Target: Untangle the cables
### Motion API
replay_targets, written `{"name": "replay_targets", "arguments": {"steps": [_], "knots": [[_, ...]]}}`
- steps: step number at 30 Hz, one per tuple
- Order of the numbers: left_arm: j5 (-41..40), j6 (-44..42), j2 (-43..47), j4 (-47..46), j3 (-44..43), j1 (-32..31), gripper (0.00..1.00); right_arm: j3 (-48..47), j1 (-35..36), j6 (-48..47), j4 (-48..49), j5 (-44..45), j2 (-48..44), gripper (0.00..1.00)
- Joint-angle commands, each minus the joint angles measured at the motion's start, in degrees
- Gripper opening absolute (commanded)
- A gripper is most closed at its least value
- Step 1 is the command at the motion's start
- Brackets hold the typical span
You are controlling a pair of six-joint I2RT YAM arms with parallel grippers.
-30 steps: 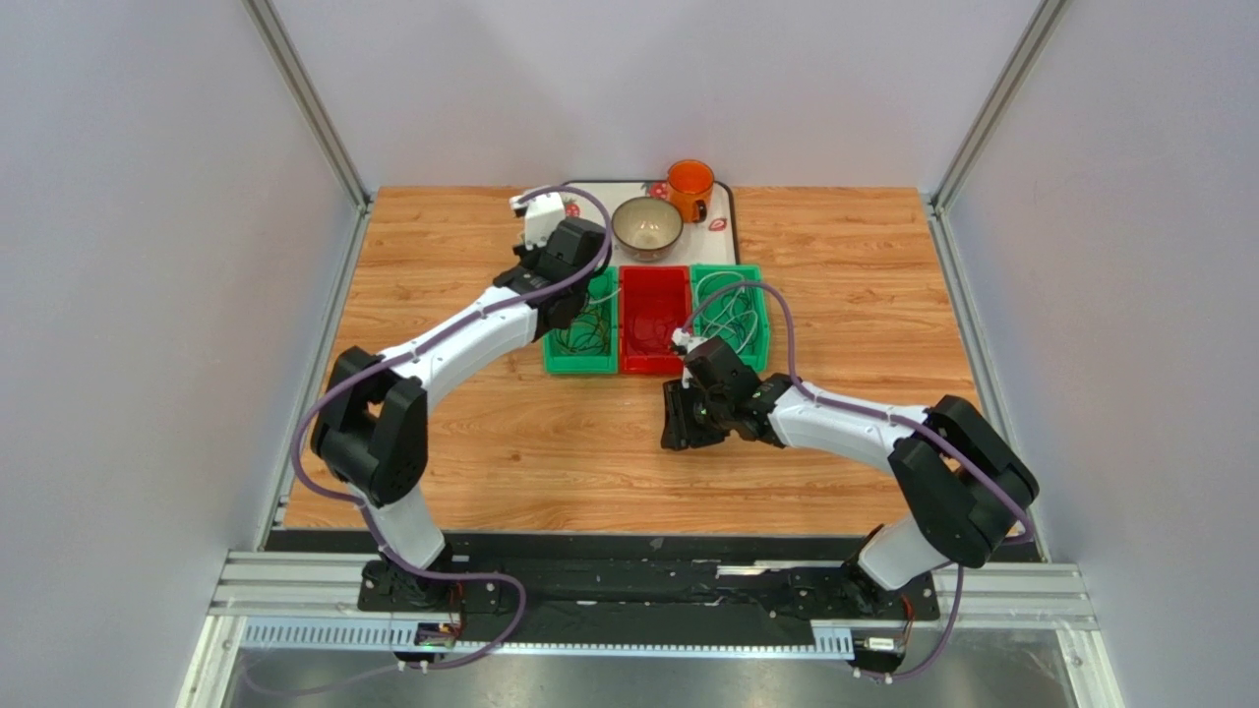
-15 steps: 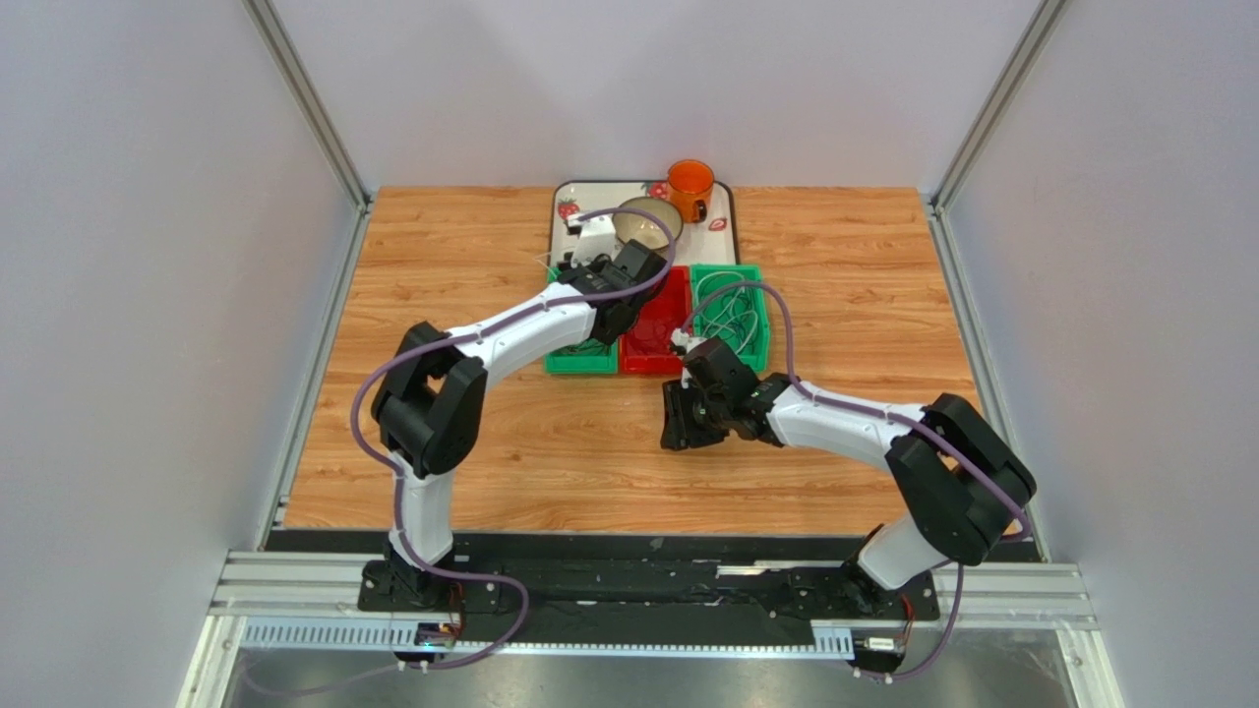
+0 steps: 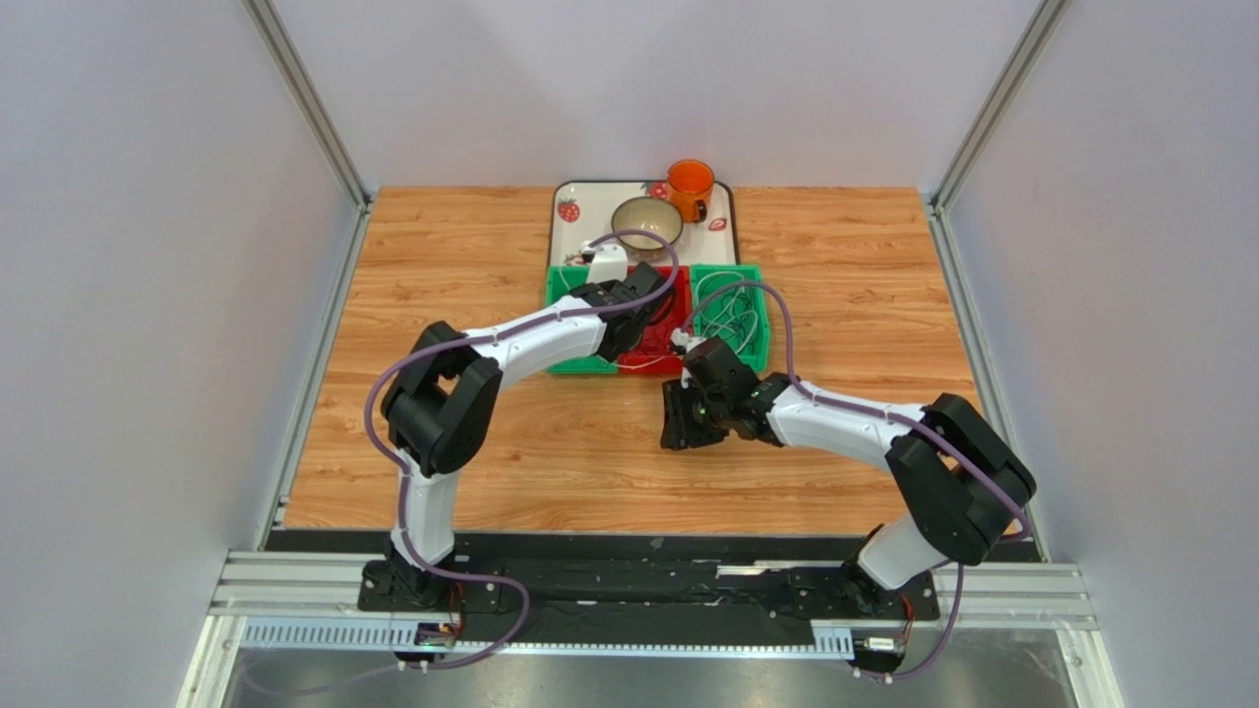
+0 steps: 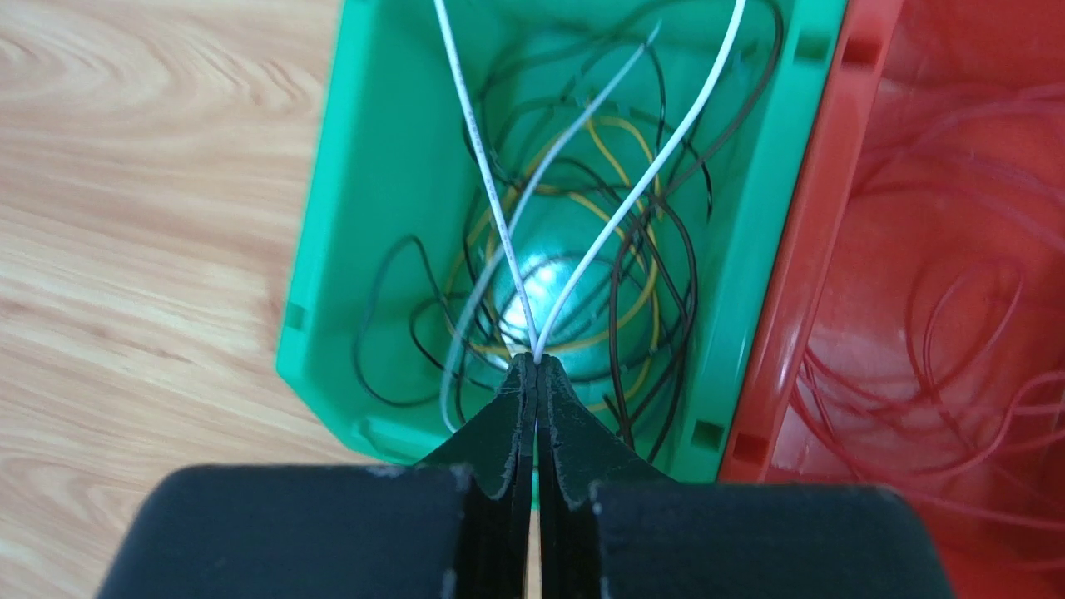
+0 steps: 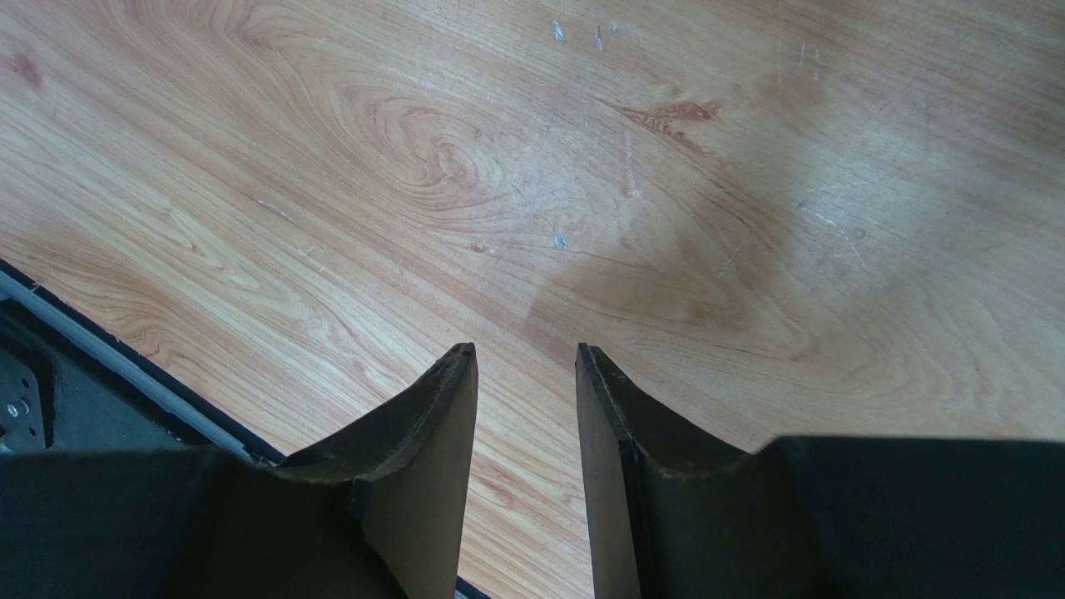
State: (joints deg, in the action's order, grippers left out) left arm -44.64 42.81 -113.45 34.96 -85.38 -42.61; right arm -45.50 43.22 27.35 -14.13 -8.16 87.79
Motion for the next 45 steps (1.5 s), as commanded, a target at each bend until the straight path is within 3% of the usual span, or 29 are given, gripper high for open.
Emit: {"name": "replay_targets", "arguments": {"steps": [1, 9, 17, 24, 30, 38, 45], "knots": [[6.9, 5.3, 4.5, 1.9, 3.3, -0.2, 0.00, -2.1, 0.4, -0.5, 0.2, 0.1, 0.2, 0.38], [7.8, 1.2, 13.4, -1.2, 8.8, -1.7, 0.00, -2.8, 0.8, -0.5, -0.3, 0.8, 0.5, 0.38], [14.6, 0.2, 14.2, 6.0, 3.4, -1.0, 0.00, -3.4, 1.4, -0.6, -1.1, 1.5, 1.2, 0.38], [27.1, -2.7, 10.5, 6.2, 0.3, 6.6, 0.00, -3.8, 1.8, -0.5, -1.8, 2.3, 1.5, 0.38], [32.6, -5.3, 8.4, 4.4, -1.0, 11.7, 0.00, -4.1, 2.0, -0.5, -2.3, 2.6, 1.5, 0.38], [30.4, -8.7, 5.3, 6.7, -6.9, 14.8, 0.00, -4.8, 2.3, -0.6, -3.4, 3.2, 1.5, 0.37], [21.6, -13.4, 2.5, 11.3, -13.7, 14.8, 0.00, -5.6, 2.7, -0.7, -4.1, 3.6, 2.5, 0.37]]}}
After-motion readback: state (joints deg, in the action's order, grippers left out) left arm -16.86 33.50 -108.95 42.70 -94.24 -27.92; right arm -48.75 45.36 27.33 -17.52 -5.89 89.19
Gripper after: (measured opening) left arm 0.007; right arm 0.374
